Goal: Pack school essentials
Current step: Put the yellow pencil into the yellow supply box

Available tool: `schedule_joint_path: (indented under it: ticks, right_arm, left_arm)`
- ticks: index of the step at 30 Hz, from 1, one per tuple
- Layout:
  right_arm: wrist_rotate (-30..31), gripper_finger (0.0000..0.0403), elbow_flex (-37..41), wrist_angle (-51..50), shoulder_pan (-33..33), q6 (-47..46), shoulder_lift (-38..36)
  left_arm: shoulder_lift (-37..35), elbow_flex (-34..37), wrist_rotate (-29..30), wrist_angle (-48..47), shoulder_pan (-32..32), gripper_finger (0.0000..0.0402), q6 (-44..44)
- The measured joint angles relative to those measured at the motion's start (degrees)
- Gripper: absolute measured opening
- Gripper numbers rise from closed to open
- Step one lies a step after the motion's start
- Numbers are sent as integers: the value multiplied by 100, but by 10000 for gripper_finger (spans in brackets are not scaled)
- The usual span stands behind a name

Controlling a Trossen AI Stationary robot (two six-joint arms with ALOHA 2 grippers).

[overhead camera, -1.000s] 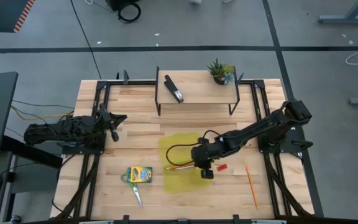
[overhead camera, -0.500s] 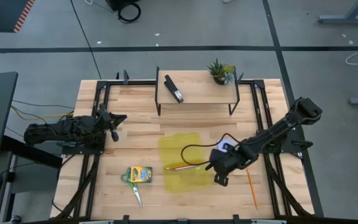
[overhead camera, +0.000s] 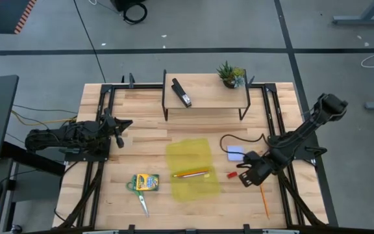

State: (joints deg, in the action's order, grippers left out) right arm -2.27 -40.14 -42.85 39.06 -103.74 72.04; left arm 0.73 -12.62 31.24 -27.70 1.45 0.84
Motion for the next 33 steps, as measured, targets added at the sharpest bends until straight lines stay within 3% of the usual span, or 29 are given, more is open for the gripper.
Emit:
schedule_joint_path:
  ticks: [5, 9, 21, 33]
  right_arm:
    - [-708, 165, 361, -12, 49, -676, -53]
    - [-789, 174, 398, -190, 49, -809, -22]
    - [-767, 142, 400, -210, 49, -917, 664]
    - [-533, 106, 400, -59, 343, -1105, 701]
  left_arm:
    - [0, 0, 0, 0, 0, 40, 0]
    - [0, -2, 0, 0, 0, 38, 0]
    - [0, -2, 0, 1, 0, 34, 0]
    - [0, -2, 0, 0, 0, 36, 0]
